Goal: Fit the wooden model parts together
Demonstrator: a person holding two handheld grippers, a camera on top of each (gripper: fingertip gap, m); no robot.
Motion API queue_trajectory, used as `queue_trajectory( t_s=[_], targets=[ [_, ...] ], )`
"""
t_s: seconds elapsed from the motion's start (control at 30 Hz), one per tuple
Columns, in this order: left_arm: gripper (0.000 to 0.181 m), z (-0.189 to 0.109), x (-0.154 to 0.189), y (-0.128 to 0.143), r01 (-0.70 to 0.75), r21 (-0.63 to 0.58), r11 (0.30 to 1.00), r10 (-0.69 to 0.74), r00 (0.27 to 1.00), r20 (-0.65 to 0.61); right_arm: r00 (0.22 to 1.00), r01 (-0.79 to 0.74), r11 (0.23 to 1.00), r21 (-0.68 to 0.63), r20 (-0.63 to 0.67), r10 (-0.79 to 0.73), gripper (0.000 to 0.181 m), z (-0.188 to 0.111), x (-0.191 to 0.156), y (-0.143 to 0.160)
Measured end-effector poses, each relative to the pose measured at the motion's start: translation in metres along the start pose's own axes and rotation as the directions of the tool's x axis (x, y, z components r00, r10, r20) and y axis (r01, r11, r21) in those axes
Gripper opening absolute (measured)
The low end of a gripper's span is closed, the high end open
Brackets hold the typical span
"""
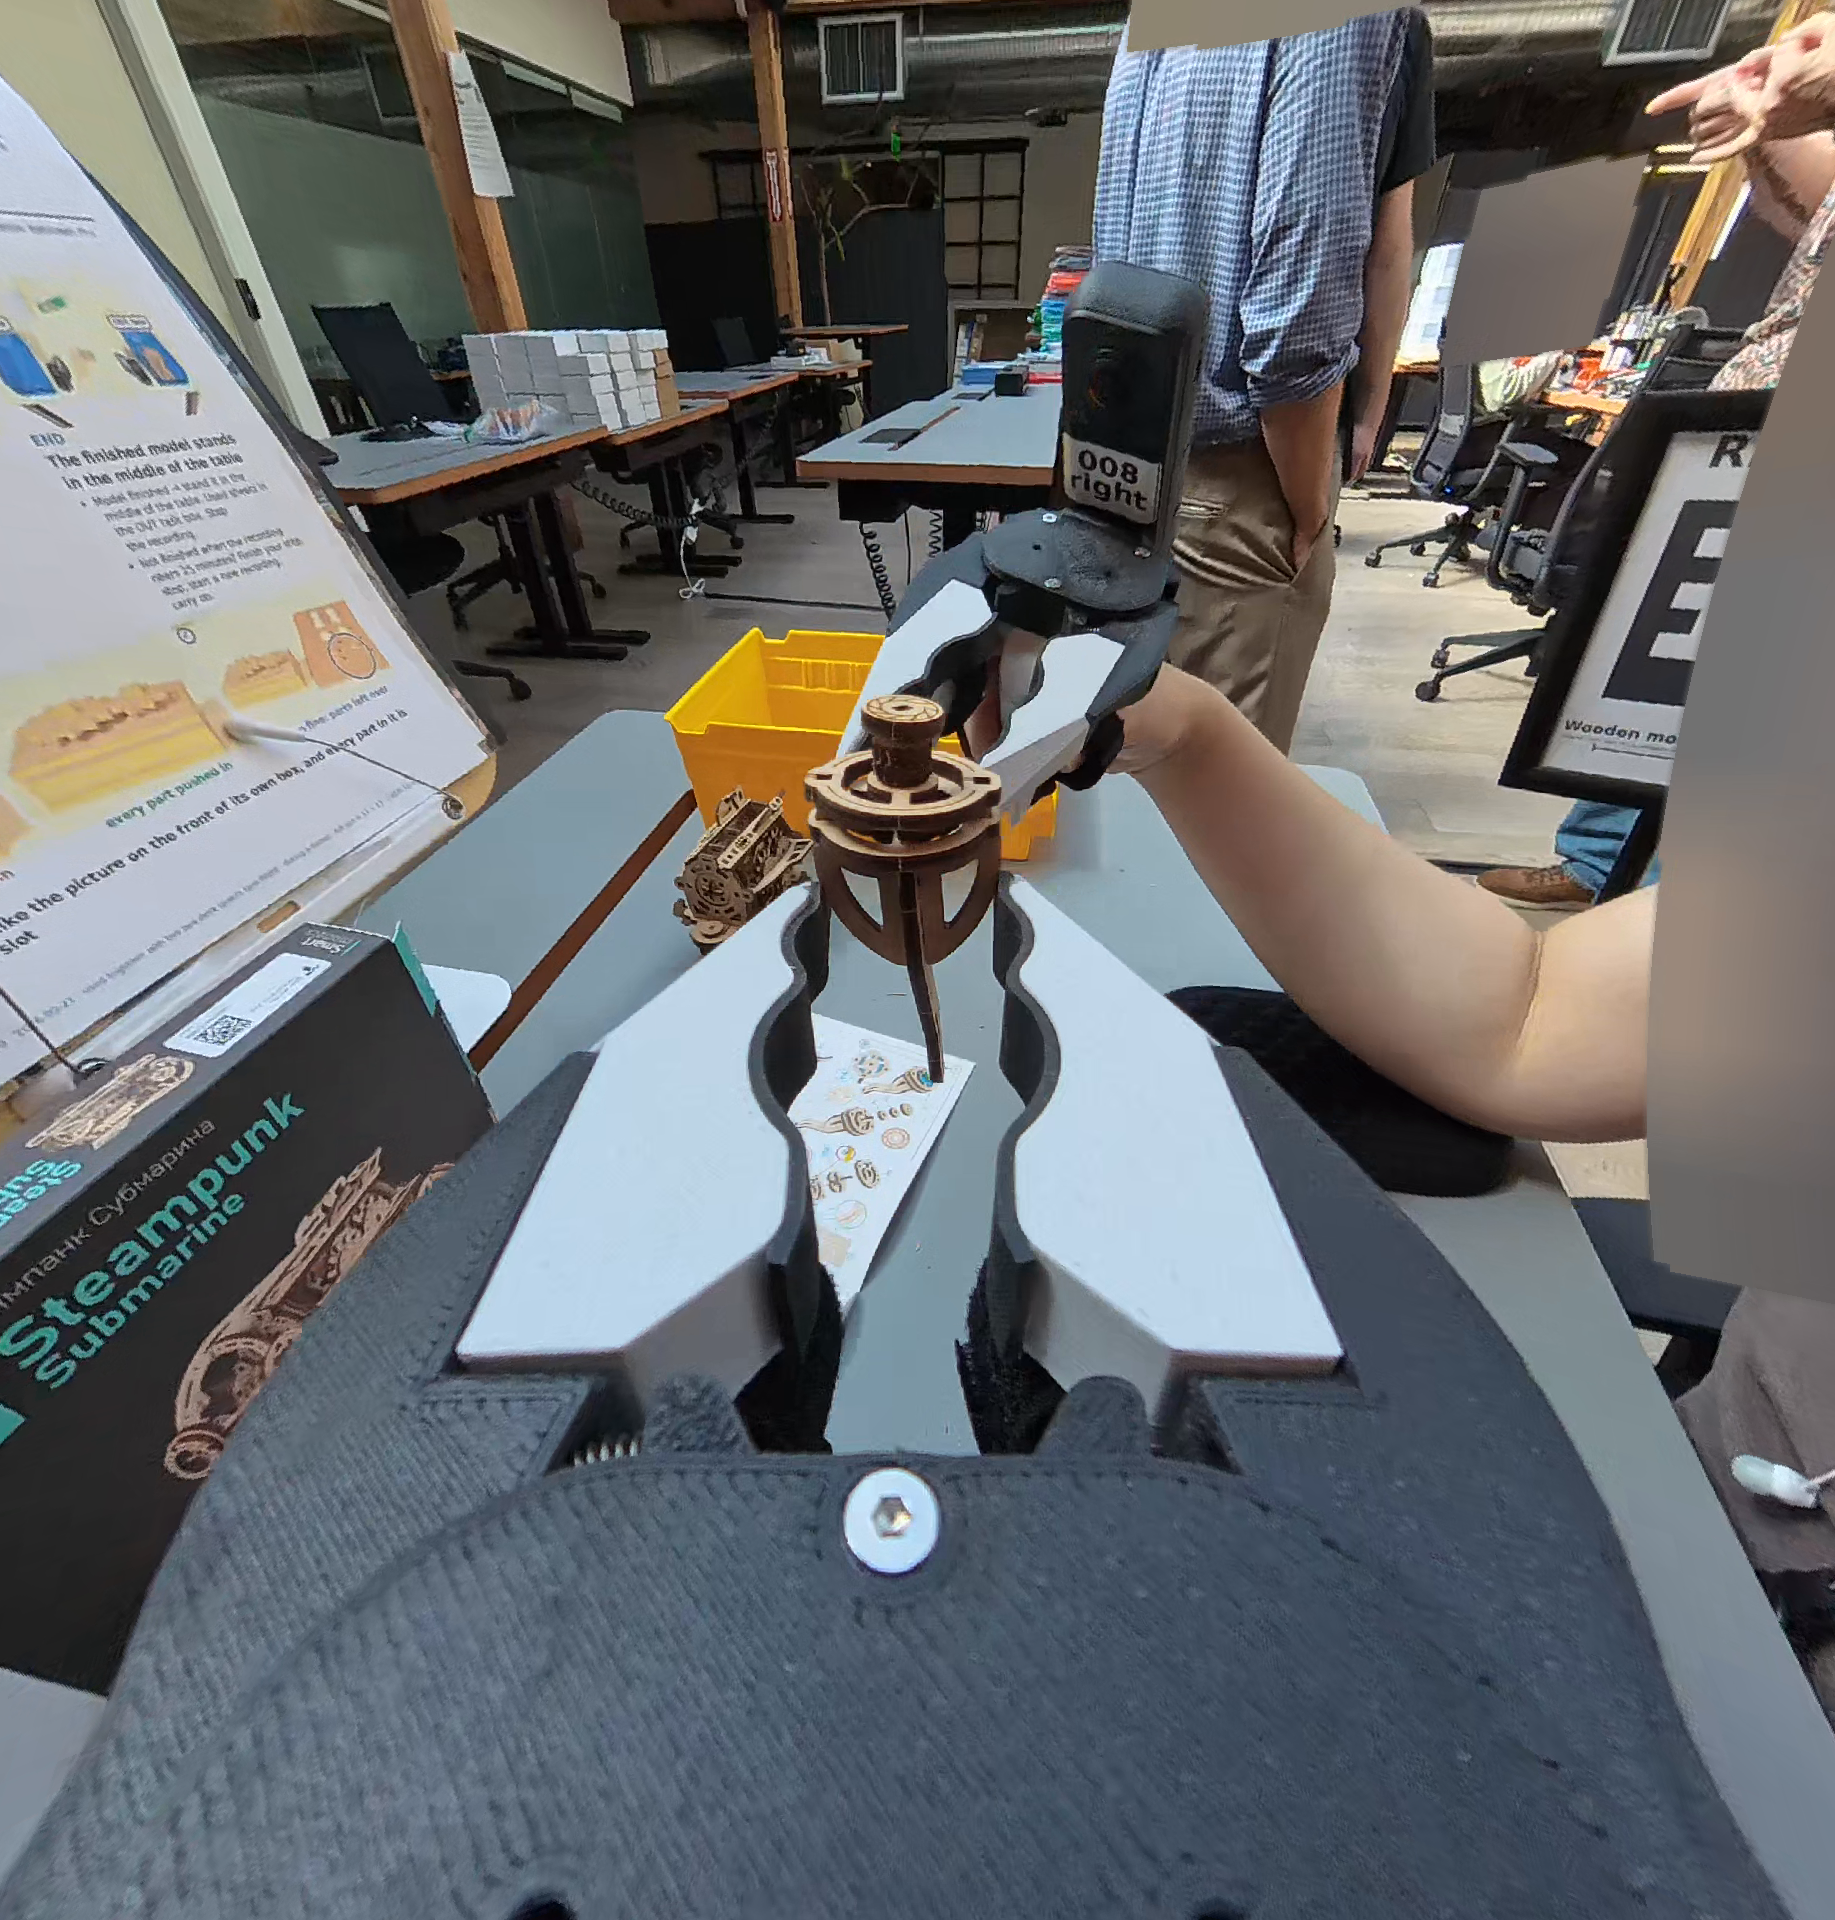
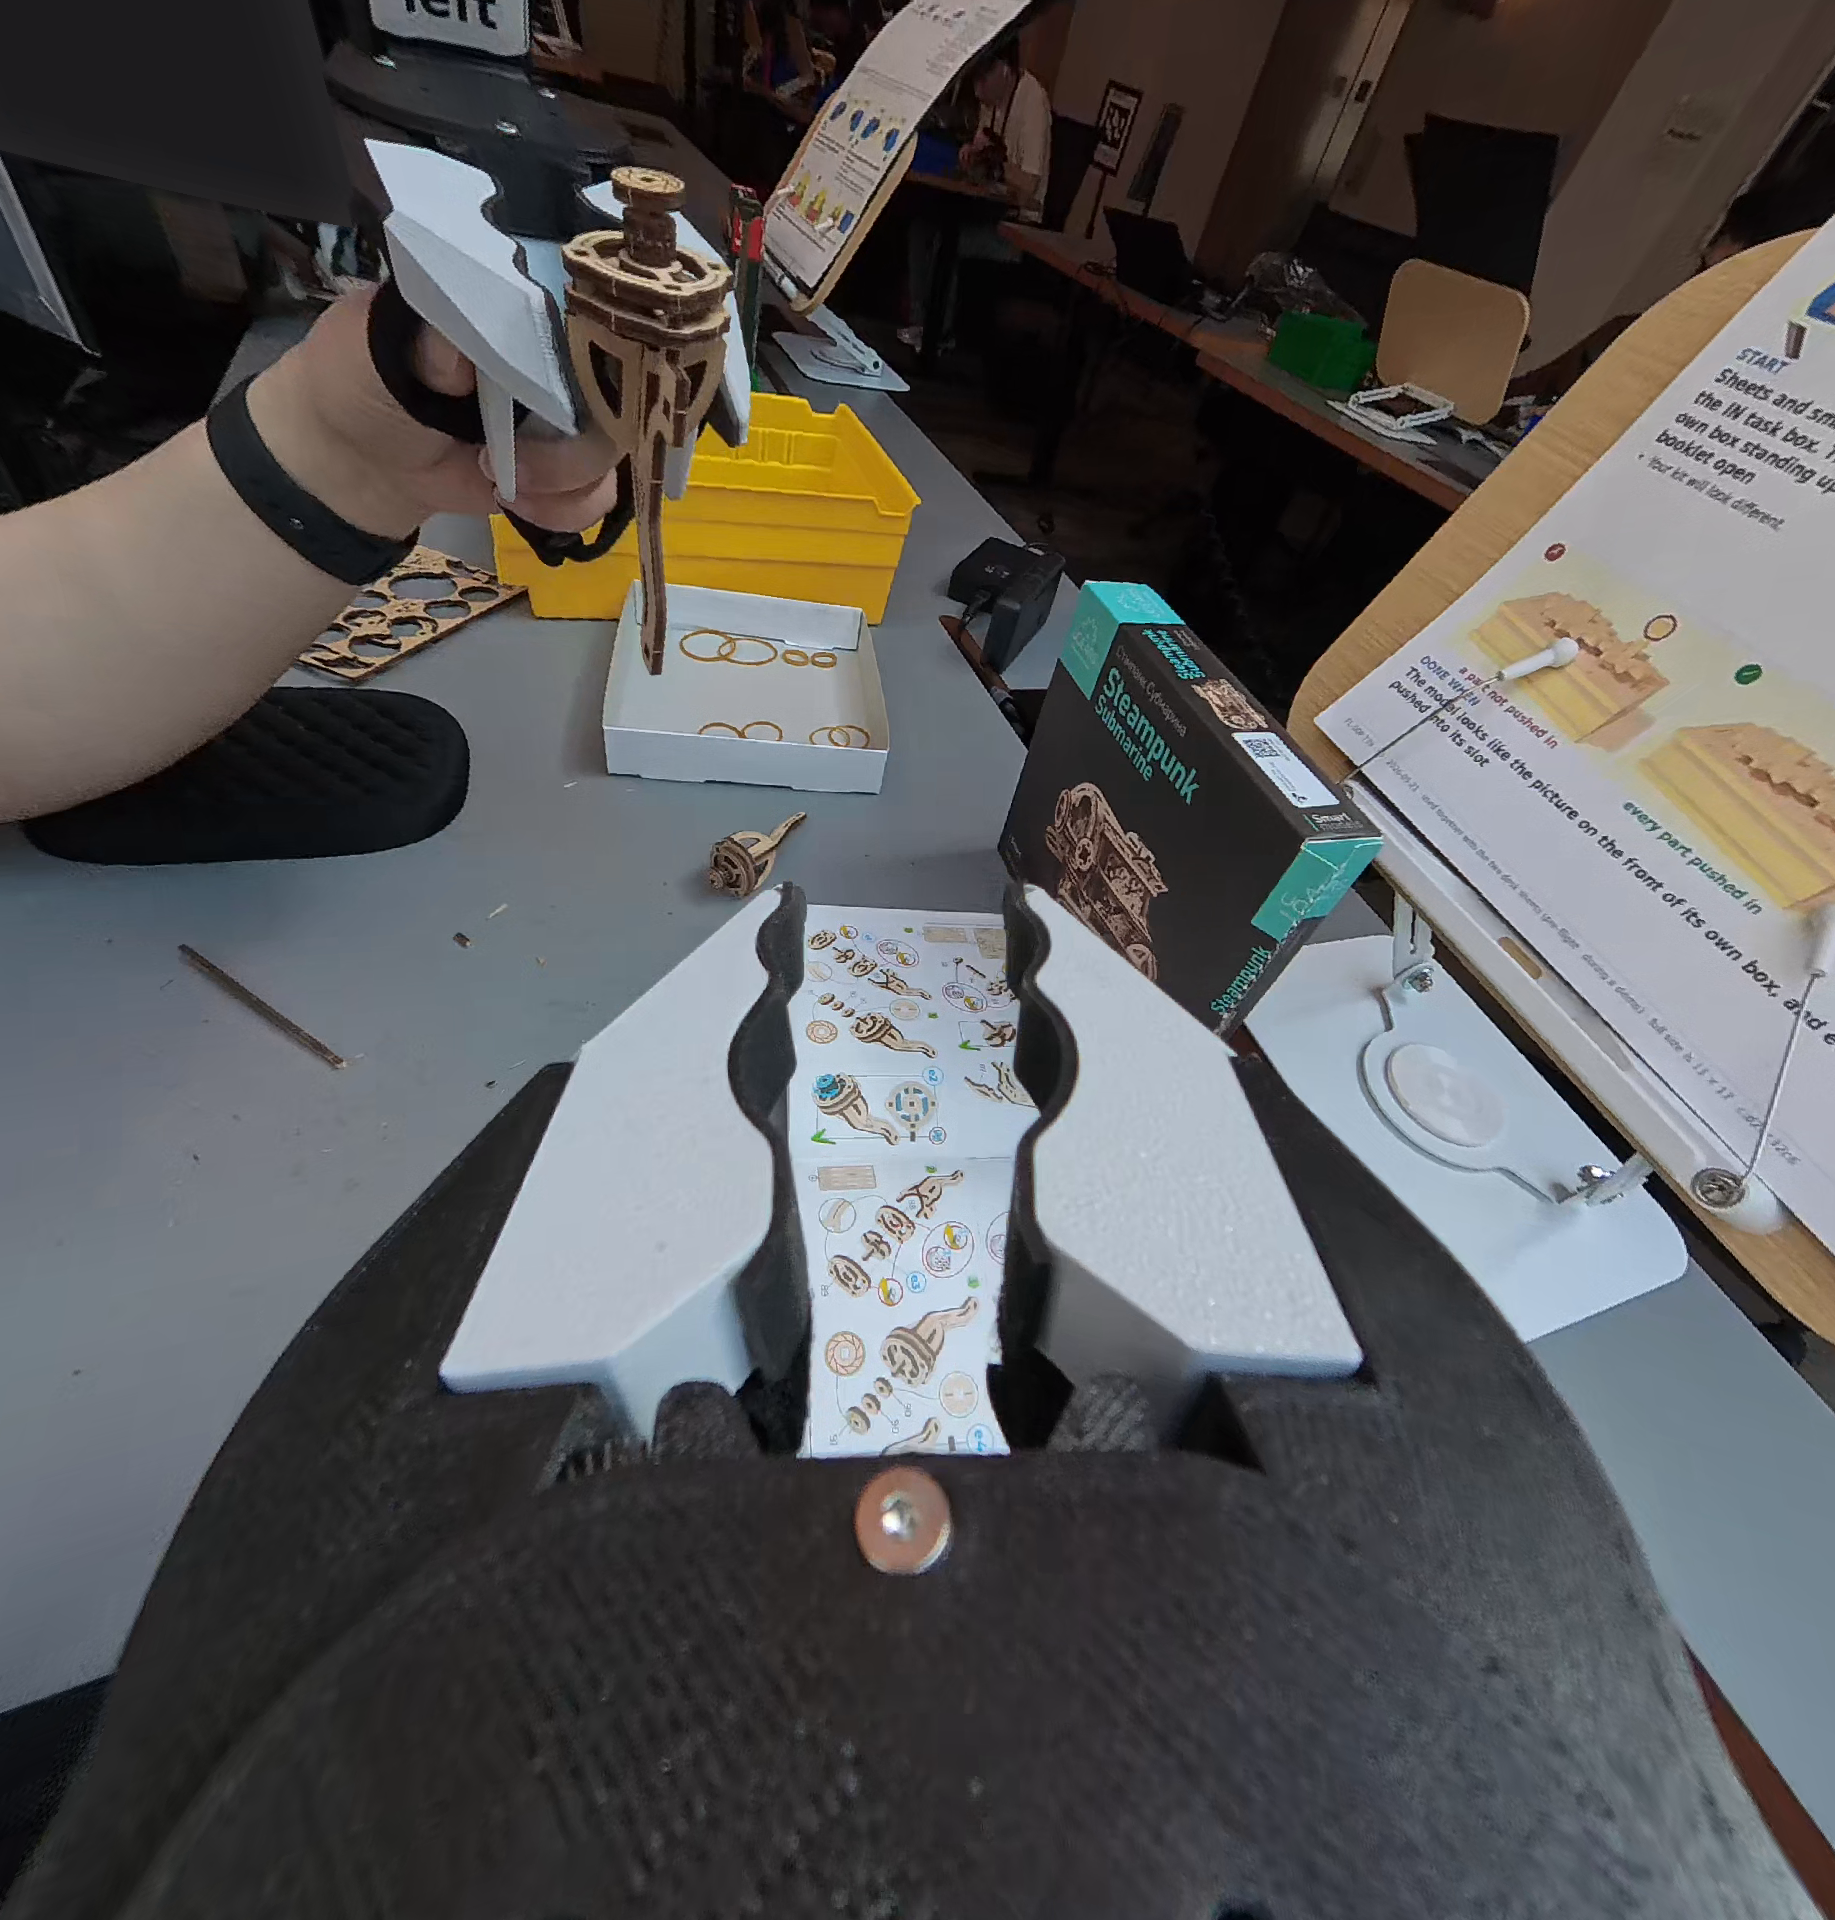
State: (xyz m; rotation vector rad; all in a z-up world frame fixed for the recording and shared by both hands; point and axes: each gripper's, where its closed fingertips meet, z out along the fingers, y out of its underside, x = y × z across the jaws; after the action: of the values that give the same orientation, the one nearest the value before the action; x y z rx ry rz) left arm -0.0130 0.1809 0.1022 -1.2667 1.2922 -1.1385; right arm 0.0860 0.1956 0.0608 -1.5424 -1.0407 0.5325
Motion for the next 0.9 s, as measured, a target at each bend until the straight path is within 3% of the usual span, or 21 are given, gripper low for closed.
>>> queue_trajectory(
  t_s=[0.2, 0.4, 0.63, 0.9],
  targets=[
    [0.029, -0.004, 0.000, 0.019, -0.051, -0.017, 0.999, 0.051, 0.999, -0.015, 0.996, 0.003, 0.999, 0.048, -0.088, 0.001, 0.037, -0.010, 0.022, -0.005],
    [0.029, 0.009, 0.004, 0.024, -0.006, 0.085, 0.996, 0.016, 0.993, -0.113, 0.995, 0.035, 0.999, -0.014, -0.091, -0.036, 0.037, -0.012, 0.023, 0.002],
    [0.029, 0.038, 0.009, 0.064, -0.065, 0.004, 0.998, 0.065, 0.985, -0.160, 0.998, 0.040, 0.993, -0.109, -0.041, -0.044, 0.038, -0.004, 0.024, 0.028],
    [0.029, 0.053, 0.007, 0.092, -0.117, -0.021, 0.993, 0.112, 0.983, -0.145, 0.999, 0.002, 0.994, -0.108, -0.038, -0.006, 0.038, -0.005, 0.032, 0.041]
  ],
)
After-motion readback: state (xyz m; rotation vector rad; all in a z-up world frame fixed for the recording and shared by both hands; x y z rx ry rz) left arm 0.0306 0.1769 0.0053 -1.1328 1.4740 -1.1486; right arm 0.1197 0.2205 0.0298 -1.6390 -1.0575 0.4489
